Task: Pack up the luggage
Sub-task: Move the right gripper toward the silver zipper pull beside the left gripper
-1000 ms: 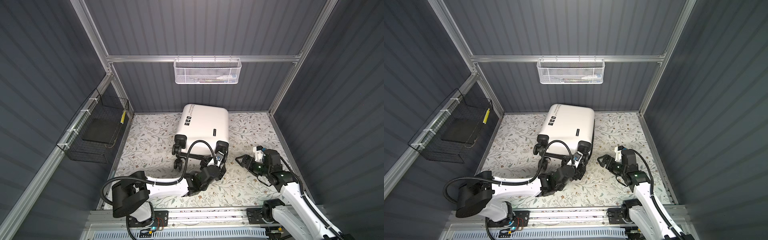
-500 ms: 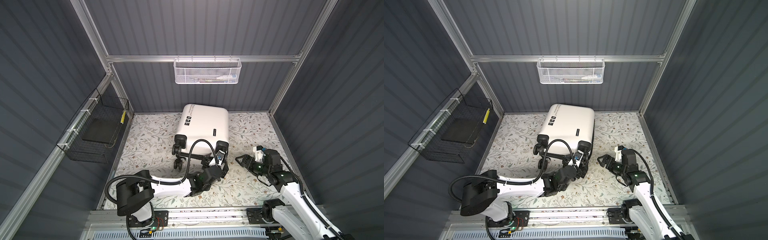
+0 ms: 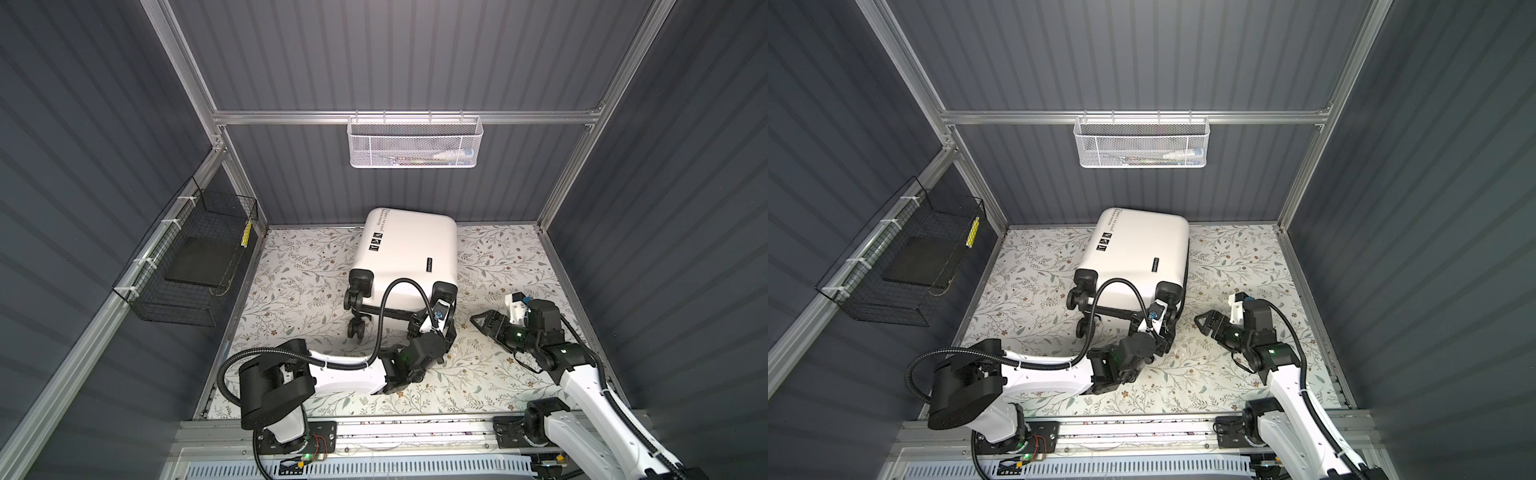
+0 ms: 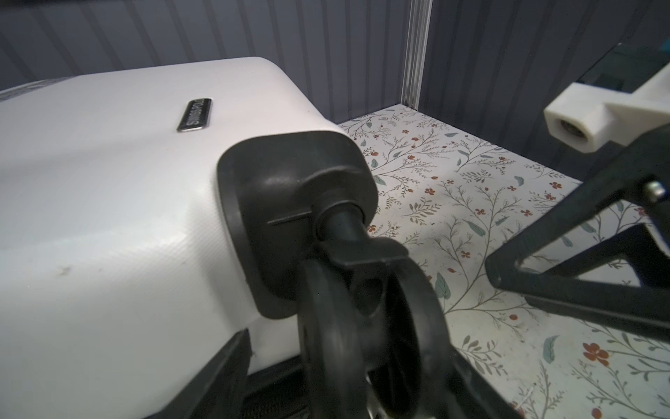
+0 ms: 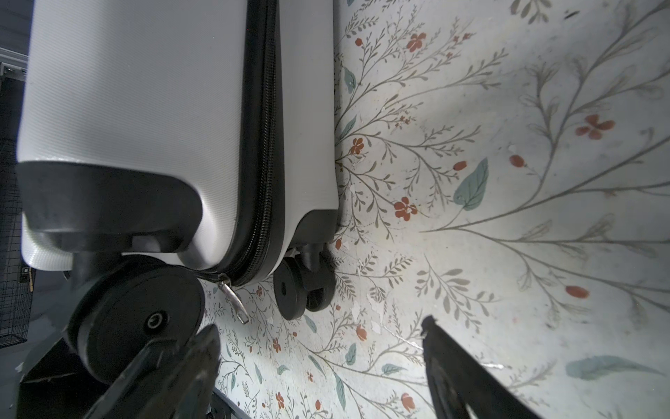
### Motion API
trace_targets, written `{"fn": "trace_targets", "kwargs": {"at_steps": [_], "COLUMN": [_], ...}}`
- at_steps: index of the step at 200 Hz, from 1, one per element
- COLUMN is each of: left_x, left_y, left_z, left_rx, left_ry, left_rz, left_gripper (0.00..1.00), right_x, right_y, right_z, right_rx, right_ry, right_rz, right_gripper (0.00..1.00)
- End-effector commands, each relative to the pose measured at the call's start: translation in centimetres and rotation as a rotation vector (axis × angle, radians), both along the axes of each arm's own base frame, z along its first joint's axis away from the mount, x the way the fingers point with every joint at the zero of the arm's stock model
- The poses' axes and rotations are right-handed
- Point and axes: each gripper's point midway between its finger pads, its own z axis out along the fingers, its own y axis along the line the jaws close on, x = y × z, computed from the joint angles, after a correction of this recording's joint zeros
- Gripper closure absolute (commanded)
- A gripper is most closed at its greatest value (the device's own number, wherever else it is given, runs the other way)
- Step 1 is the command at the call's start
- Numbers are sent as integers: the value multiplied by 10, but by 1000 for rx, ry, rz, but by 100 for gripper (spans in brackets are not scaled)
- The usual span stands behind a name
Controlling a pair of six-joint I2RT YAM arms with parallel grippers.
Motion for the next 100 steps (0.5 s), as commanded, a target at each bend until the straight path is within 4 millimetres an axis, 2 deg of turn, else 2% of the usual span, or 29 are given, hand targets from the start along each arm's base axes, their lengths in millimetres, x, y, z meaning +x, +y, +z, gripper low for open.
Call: {"fn": "trace_targets", "kwargs": {"at_steps": [1,27,34,50,79,100], "left_x": [3,0,0,1,3,3], "left_y": [-9,-15,-16,-17,-14,-13], "left_z": [20,26,26,26,22,18], "left_rx": [-68,-70,-66,-49,-29,-23], "left_ry": [-20,-25,-27,-31,-32,-24], "left_rz": [7,-23,-28,-23,-8,-3], "left_gripper": [32,36,35,24,28,27], "right_x": [0,-1,-1,-1,0,0], "right_y": [3,4,5,5,6,6], "right_z": [-2,-5,-6,-7,-8,-8], "right_rx": [16,14,12,13,13,14], "right_ry": [-4,-3,-4,-4,-5,-3], "right_rz": [18,32,35,40,44,44], "right_gripper": [15,19,20,21,23,24]}}
